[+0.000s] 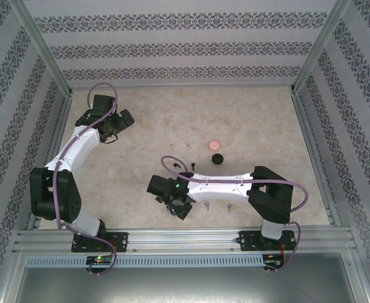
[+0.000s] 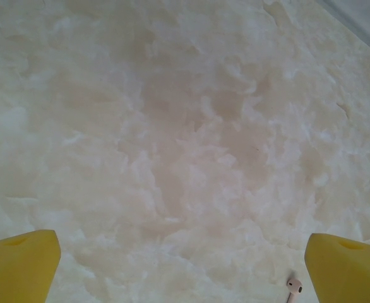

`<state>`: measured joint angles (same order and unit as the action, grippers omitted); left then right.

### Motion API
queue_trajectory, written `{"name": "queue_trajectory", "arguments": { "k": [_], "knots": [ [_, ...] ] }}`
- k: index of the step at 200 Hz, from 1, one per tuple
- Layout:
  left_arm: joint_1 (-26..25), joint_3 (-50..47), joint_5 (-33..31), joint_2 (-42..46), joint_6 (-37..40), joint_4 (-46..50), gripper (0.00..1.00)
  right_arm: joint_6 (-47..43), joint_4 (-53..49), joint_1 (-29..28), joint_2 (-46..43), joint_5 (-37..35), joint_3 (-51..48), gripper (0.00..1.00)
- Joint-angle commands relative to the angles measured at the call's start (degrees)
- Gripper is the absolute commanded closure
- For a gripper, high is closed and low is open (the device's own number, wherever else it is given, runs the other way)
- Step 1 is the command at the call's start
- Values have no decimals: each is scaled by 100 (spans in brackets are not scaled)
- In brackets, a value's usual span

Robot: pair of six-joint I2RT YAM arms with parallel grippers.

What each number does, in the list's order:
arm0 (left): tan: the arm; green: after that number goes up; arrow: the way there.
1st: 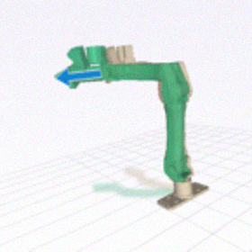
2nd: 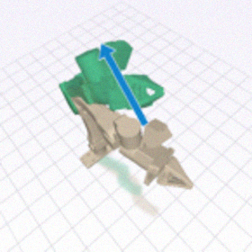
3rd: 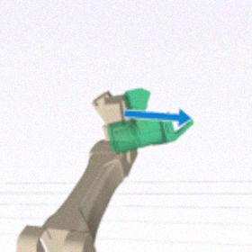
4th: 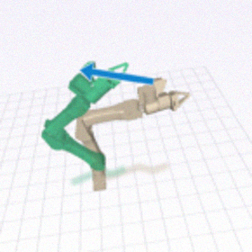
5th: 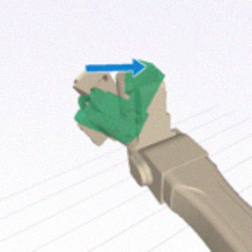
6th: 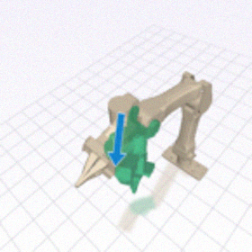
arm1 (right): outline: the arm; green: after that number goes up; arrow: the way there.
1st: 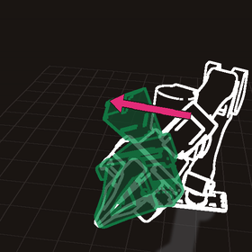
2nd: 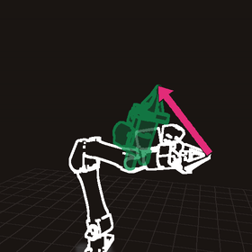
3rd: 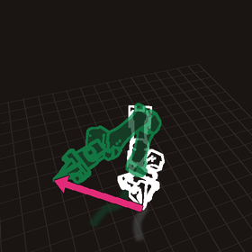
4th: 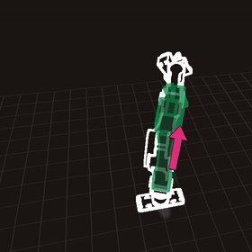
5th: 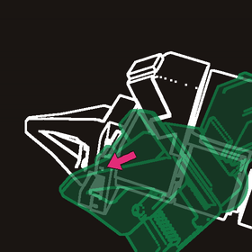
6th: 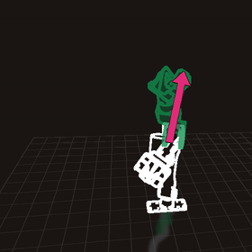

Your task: Insert the wireless bluetooth earbuds into the charging case

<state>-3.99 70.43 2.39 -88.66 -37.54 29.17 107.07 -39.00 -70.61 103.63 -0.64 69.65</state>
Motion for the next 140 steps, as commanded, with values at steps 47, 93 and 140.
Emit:
{"name": "queue_trajectory", "arguments": {
  "k": [47,93,140],
  "knots": [
    [127,129,112,218,147,98,1,73,-71,154,446,292,193,26],
    [135,77,182,262,113,28,1,-152,-62,389,505,327,136,31],
    [140,-3,201,221,55,-52,1,-602,-55,515,659,578,349,32]
  ]
}}
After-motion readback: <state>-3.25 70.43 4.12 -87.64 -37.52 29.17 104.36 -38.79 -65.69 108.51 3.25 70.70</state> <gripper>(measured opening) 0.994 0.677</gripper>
